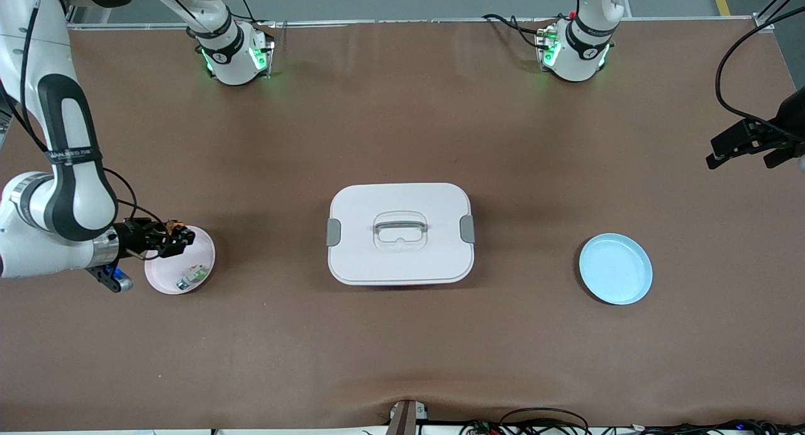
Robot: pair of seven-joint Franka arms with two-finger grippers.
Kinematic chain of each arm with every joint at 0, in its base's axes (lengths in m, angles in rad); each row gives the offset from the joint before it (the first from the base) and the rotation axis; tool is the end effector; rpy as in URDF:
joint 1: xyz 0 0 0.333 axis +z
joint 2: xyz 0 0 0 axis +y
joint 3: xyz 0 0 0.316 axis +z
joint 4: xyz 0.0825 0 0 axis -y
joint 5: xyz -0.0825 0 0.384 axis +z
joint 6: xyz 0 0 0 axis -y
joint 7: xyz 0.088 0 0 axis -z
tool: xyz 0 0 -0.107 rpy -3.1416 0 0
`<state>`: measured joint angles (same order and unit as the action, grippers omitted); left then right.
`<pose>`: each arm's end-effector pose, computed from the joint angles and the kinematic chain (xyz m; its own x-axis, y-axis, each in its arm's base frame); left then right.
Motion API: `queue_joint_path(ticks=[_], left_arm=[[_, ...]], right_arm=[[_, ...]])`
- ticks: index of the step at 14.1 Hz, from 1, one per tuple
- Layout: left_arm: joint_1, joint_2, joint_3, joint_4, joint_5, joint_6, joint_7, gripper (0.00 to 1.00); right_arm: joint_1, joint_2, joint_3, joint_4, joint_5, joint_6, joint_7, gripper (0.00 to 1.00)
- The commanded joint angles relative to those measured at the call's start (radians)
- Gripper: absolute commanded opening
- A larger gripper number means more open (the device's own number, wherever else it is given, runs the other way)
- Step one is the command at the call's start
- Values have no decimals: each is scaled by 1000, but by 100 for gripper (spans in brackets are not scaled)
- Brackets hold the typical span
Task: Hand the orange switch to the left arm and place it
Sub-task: 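Carry the switch over the white box while the left gripper approaches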
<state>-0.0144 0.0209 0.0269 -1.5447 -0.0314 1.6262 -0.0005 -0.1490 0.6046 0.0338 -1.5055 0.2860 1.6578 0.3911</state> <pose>0.5670 0.0037 0.6303 0.9981 0.0147 0.0605 0.0128 -0.9994 0.0309 0.6525 -0.0505 0.2891 0.7233 -0.4696 -0.5063 -0.5786 -0.8124 -0.0730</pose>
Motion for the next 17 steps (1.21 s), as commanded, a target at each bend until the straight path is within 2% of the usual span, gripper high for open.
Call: queue_joint_path(ticks=[1,7,10,12,14,17], left_arm=[[4,-6,-1,8,4,-15,4,100],[4,-6,1,8,-4,-15,0,100],[-6,-9,-12,8,-8,-32,-3,100],[-10,-9,-18,8,-16,-46,-1,100],[-3,-10,-28,9,-97,-58,-4,100],[-6,-10,-27,35,-244,-74,-36,100]], right_arm=[[9,-17,40,68,76,-93,205,0],[38,-28,51,151,298,-199,517,0],[94,-45,52,194,323,-202,662,0],[132,-45,87,218,325,-199,771,0],[146,-43,130,273,370,-187,895,0],[202,-40,141,314,409,-135,1009,0]])
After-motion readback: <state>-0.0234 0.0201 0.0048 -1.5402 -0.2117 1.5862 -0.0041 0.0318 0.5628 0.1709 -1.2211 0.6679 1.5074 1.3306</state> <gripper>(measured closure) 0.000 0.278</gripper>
